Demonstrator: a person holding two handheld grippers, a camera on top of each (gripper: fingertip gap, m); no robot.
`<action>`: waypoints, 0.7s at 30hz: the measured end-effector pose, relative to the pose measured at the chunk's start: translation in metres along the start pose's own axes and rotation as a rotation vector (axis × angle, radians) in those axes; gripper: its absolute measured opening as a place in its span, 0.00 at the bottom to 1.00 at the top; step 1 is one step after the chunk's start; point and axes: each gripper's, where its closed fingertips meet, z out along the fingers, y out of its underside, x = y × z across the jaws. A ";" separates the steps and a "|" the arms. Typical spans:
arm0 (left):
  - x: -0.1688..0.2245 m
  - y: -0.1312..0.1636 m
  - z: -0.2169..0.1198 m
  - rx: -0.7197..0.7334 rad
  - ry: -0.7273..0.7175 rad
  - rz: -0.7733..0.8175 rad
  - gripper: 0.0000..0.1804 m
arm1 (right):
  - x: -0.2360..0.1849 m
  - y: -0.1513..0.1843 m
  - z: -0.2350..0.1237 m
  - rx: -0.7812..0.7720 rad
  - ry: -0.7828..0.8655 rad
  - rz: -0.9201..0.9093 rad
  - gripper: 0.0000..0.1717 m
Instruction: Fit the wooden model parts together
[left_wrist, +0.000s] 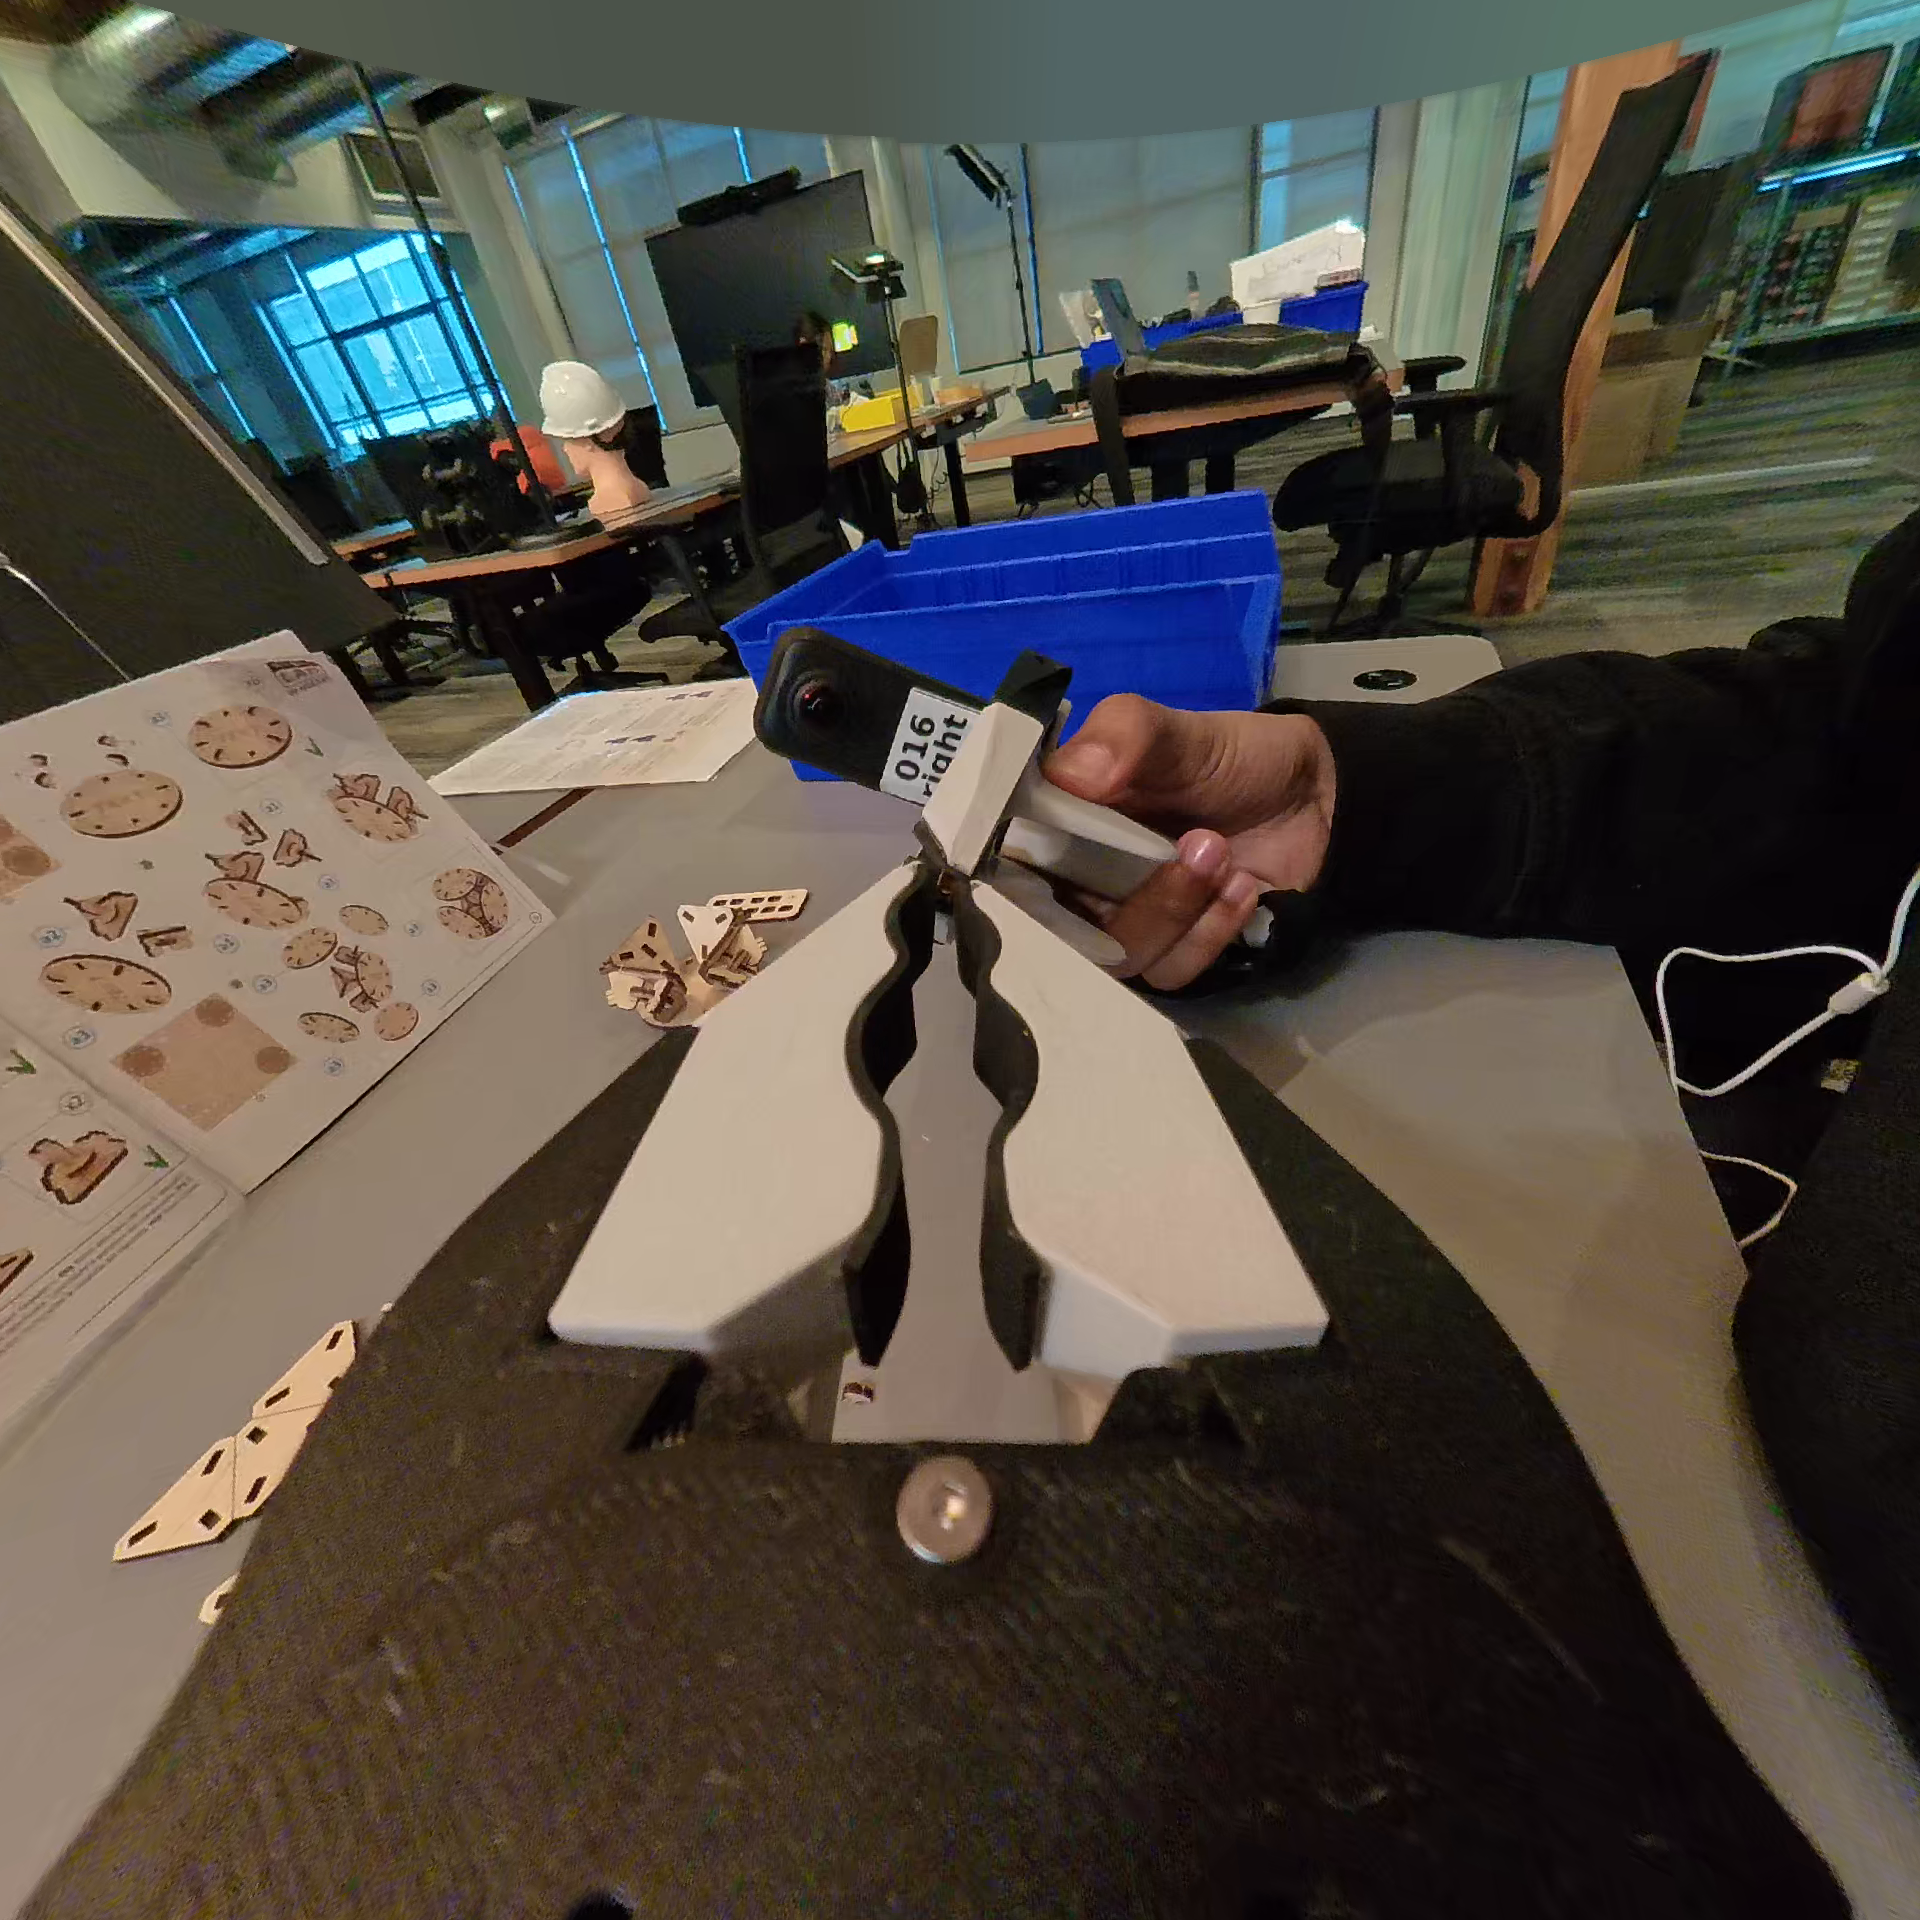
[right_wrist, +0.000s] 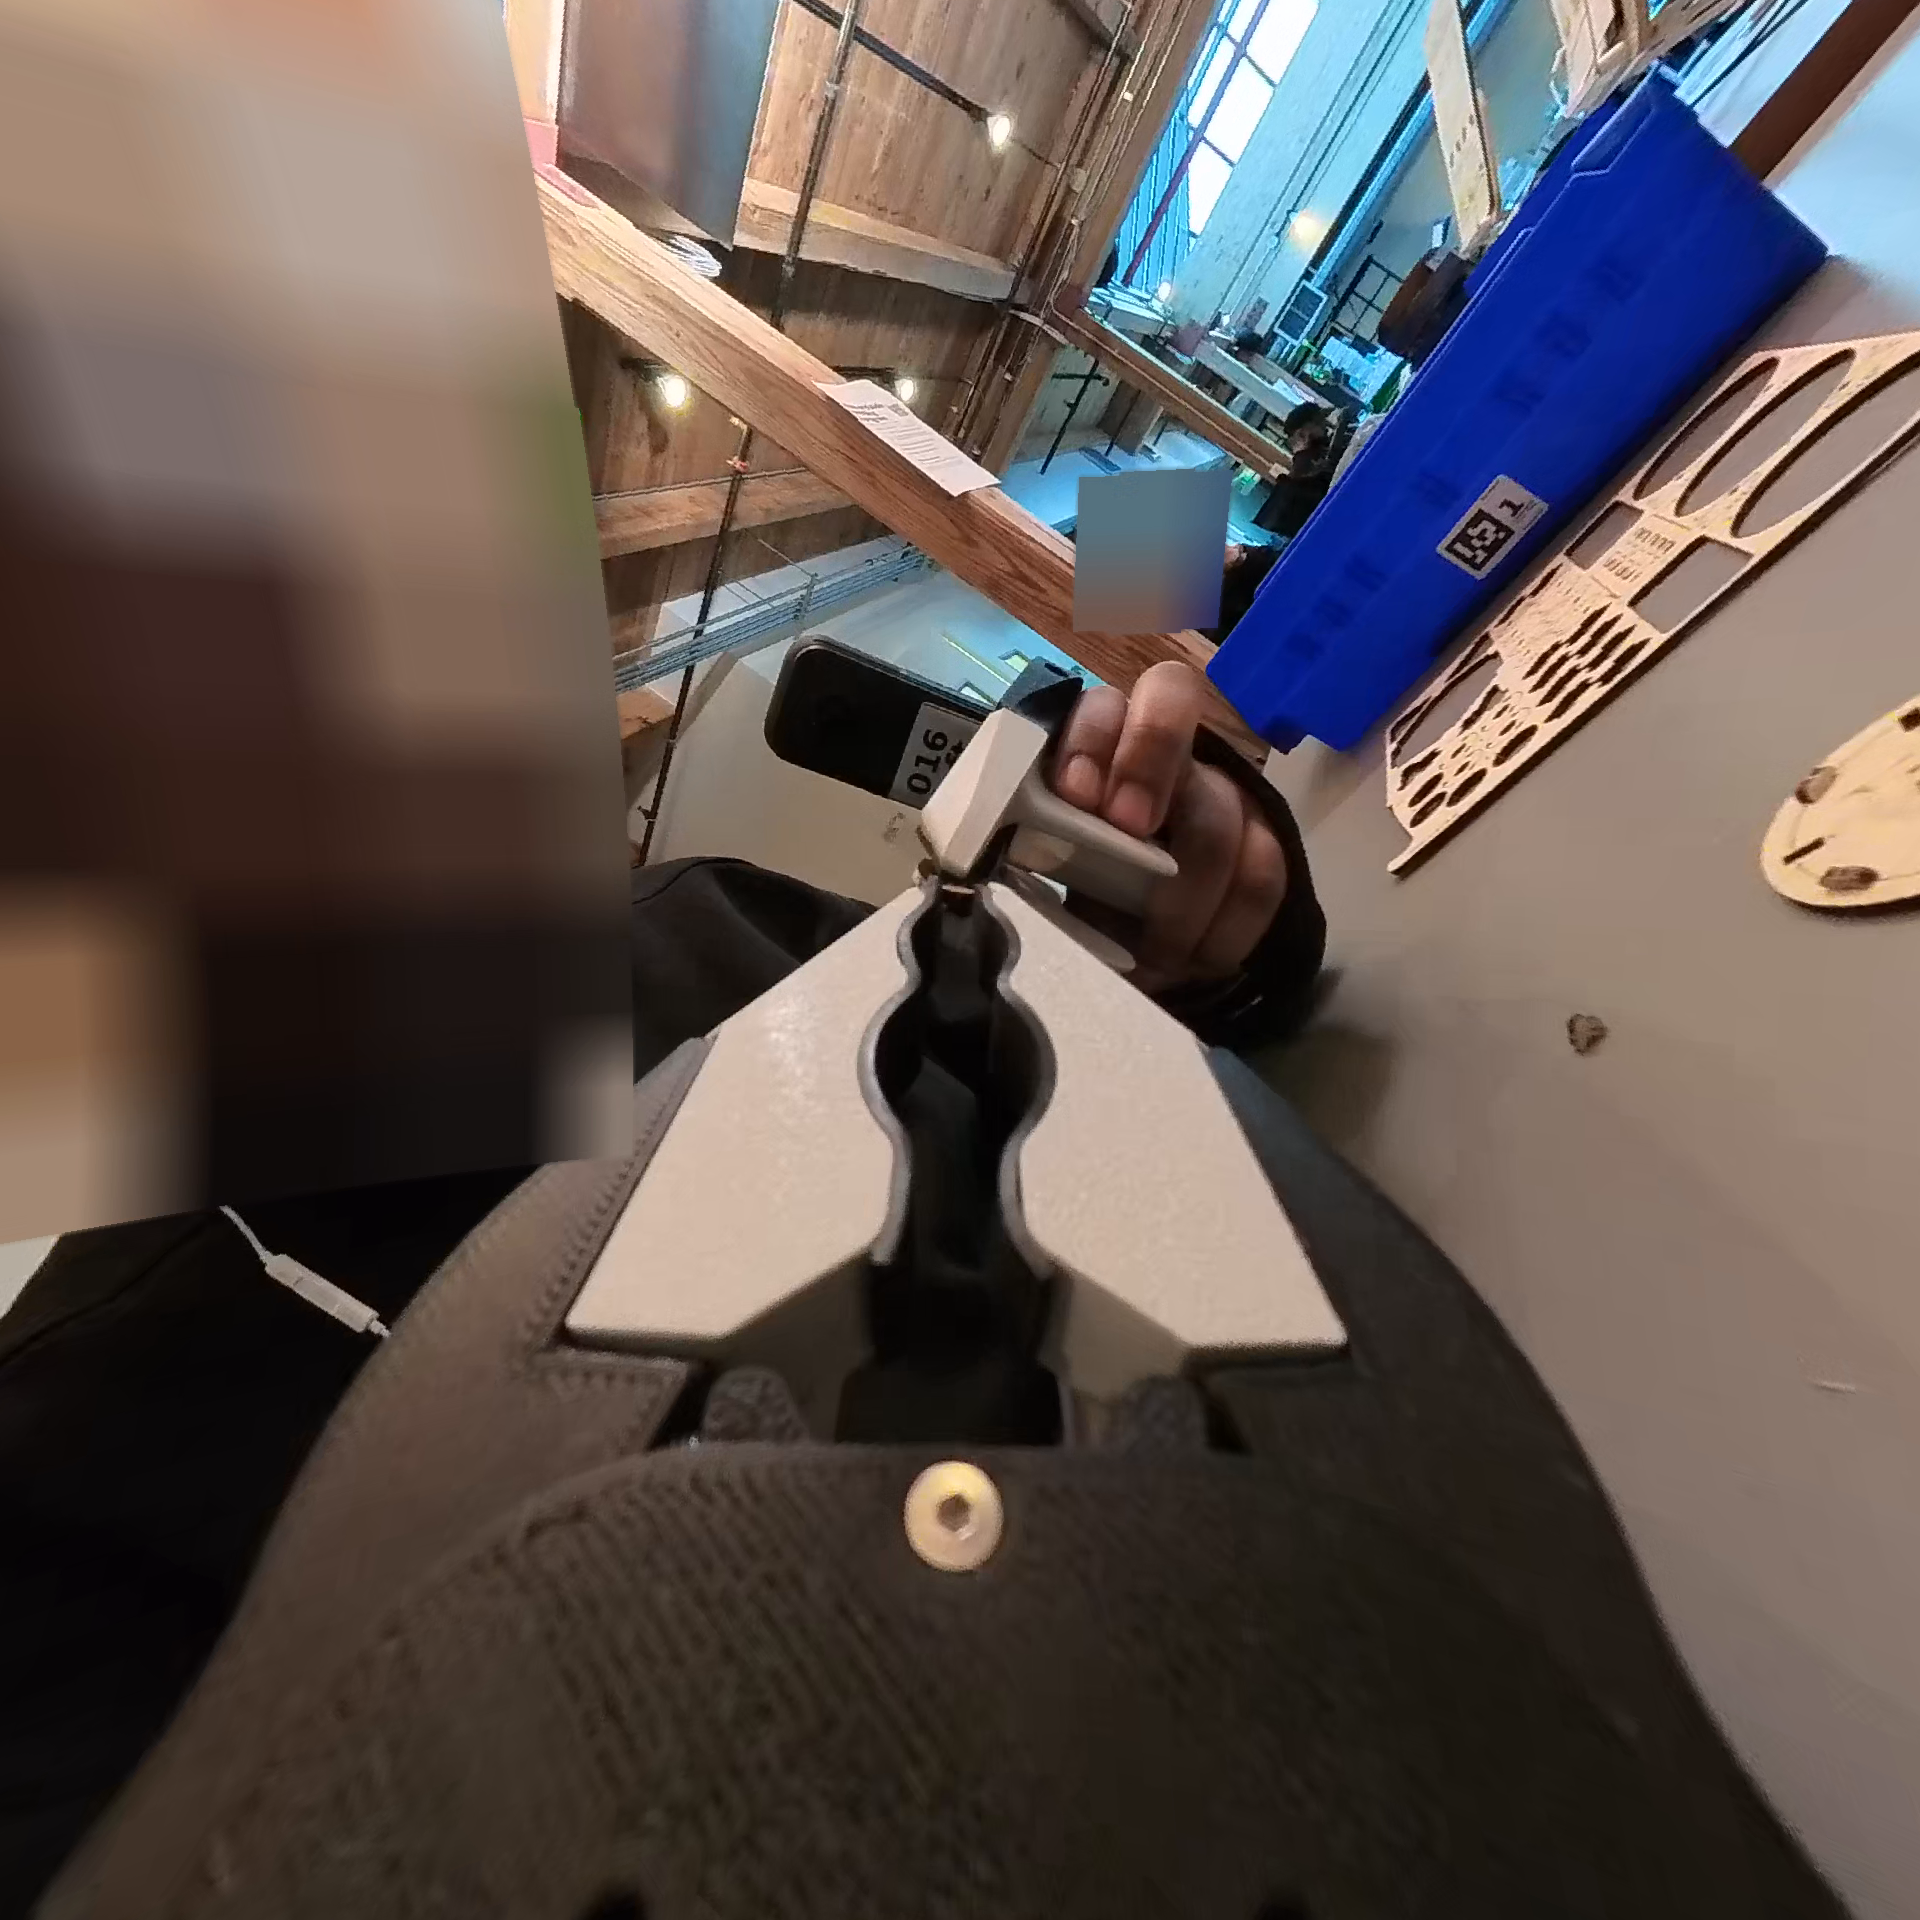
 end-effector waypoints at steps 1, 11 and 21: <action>0.000 0.000 0.000 0.000 0.000 0.001 0.00 | 0.000 0.000 0.000 0.000 -0.001 0.002 0.02; -0.014 0.000 -0.003 0.011 -0.025 -0.121 0.00 | 0.011 -0.016 -0.006 0.071 0.140 -0.129 0.11; -0.031 -0.008 -0.014 0.152 0.247 -0.763 0.00 | 0.002 -0.021 -0.009 -0.027 0.406 -0.678 0.03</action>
